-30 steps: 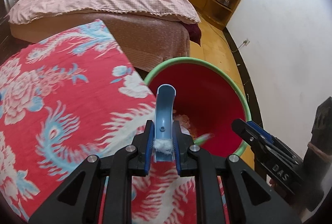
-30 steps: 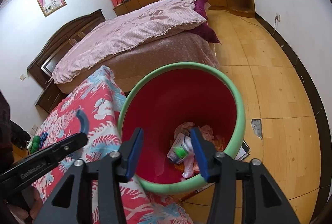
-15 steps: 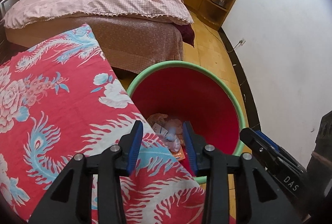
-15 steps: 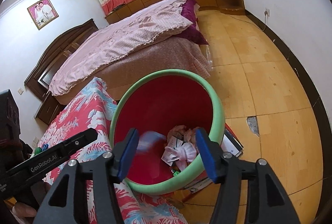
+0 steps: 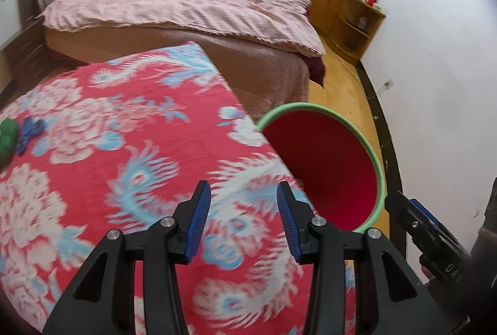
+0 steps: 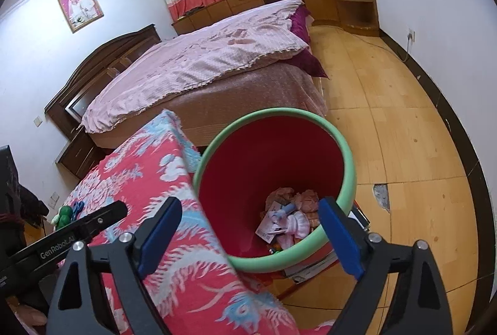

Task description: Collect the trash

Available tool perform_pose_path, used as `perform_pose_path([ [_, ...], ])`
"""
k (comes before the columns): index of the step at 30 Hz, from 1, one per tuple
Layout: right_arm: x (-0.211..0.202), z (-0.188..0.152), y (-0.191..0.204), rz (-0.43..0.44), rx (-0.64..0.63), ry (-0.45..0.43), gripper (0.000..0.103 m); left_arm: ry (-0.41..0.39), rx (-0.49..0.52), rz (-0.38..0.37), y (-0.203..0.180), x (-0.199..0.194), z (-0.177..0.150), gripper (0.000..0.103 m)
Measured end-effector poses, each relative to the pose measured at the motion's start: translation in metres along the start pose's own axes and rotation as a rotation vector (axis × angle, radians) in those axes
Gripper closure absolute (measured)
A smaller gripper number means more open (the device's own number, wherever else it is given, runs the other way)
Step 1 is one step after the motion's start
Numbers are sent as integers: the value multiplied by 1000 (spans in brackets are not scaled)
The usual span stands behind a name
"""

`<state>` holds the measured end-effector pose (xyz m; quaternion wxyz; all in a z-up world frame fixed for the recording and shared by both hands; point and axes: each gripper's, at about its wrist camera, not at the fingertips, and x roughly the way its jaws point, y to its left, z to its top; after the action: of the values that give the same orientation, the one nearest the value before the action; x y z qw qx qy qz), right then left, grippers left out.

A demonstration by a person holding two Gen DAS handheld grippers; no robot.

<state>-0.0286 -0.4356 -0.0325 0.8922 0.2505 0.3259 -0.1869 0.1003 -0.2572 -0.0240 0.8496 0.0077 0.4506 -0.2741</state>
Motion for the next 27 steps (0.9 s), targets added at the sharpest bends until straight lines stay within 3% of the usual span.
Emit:
perform_pose_path([
  [12,-35,-27,69,75,-131,-25,2,-77,-109,132,60,-70,-30,57],
  [21,-60,-51,113,116,-209,-39,1,-131,-163,241,91,-114,-56,57],
  [27,-72,-66,132,123,-255,-53,1,-155,-189,274,102,-135,-74,57],
])
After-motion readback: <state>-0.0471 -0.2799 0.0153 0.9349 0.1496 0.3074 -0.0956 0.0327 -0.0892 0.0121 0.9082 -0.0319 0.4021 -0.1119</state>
